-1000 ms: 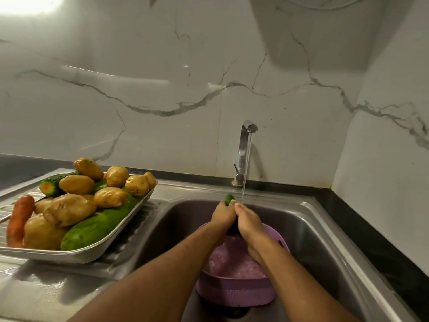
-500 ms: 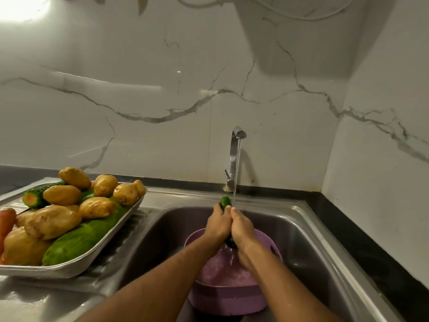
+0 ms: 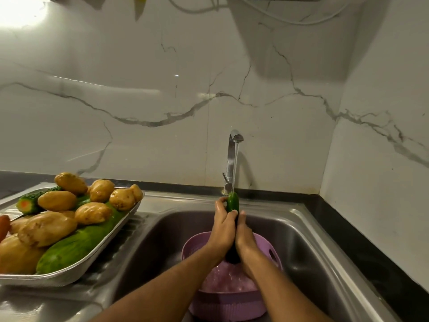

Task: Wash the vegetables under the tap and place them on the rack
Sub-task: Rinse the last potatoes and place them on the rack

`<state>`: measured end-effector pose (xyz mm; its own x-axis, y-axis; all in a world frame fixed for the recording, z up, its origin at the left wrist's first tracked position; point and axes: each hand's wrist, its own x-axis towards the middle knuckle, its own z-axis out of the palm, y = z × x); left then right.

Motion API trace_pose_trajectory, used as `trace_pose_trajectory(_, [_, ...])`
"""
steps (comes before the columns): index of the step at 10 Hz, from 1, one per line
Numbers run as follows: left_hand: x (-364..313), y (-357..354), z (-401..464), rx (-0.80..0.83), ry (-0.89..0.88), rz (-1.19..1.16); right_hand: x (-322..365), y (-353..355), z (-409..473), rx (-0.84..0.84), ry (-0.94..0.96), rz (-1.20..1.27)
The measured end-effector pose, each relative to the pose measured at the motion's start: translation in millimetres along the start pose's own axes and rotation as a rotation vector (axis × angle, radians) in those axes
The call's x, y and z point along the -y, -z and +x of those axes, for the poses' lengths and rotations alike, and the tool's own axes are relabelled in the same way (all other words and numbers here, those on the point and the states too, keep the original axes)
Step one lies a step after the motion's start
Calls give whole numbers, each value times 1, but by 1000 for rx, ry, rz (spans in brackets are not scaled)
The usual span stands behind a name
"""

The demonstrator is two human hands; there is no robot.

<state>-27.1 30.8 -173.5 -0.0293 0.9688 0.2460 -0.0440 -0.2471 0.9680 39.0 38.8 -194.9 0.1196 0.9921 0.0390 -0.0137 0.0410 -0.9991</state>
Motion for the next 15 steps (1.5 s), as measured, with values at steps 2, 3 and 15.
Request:
trace_pose_trajectory(2, [-7, 10, 24, -91, 106, -89, -6, 9, -3, 91, -353, -168])
trace_pose_trajectory(3, [-19, 16, 27, 9, 302, -378, 6, 26, -12, 306, -503, -87])
trace_pose_trajectory(15, [10, 11, 20, -95, 69, -54, 8, 4, -6, -16, -467, 87])
